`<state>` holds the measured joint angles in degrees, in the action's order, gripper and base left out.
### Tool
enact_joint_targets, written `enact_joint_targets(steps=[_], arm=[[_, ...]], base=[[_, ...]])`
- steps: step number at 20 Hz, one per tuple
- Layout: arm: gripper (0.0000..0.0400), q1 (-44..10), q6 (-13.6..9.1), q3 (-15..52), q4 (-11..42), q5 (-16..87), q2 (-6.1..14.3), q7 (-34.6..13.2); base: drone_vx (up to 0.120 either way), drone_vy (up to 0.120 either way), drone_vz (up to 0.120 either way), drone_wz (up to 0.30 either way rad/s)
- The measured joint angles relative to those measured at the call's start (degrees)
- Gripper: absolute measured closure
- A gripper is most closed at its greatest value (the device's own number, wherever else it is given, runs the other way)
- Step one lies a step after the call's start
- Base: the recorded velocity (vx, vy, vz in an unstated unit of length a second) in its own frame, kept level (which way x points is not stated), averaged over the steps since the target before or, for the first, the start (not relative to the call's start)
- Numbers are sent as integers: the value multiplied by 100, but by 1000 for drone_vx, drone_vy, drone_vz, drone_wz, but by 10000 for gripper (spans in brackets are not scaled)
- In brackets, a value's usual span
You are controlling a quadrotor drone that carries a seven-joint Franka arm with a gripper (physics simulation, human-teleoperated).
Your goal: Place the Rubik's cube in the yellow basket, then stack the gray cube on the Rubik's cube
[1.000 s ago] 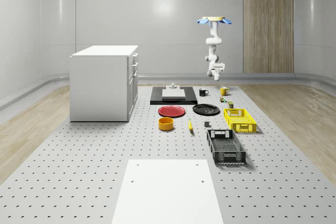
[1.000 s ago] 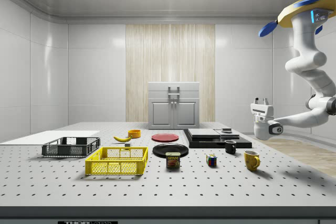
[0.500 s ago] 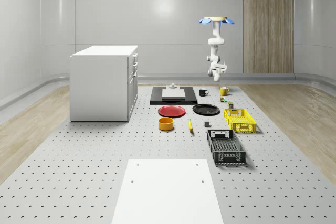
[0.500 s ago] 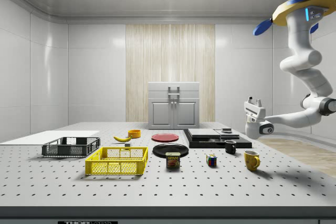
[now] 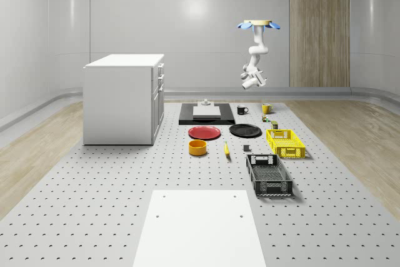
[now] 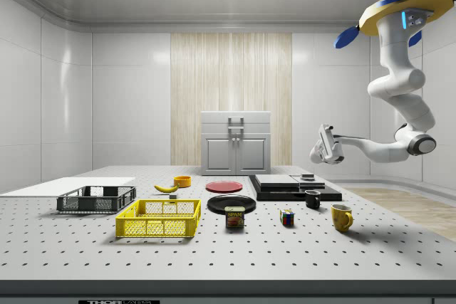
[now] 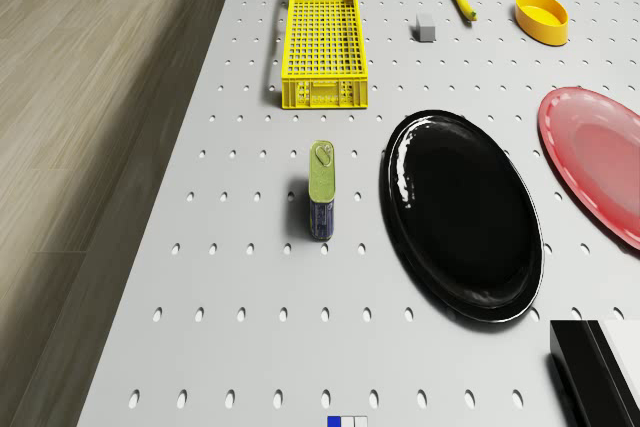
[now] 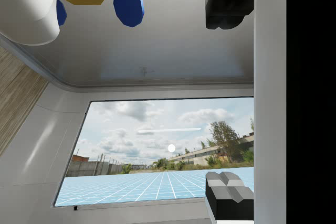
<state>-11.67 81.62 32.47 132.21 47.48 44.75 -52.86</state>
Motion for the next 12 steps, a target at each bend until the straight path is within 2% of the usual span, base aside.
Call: enact_joint_targets(steps=[3,5,7,9,12], arm=[[0,-596,1,1094,1097,1944,241,-579],[0,-1120,-116,1738,1822,3205,409,-1074],[0,-1728,-335,2275,2400,4283,567,-1591],[0,-2352,-607,2704,2797,5108,717,-2068],[0,-3173,-991,3168,3128,5899,928,-2637]], base=[[120,0,-120,0],[120,0,-120,0],[120,0,-120,0],[20,0,-120,0],[0,0,-120,0]])
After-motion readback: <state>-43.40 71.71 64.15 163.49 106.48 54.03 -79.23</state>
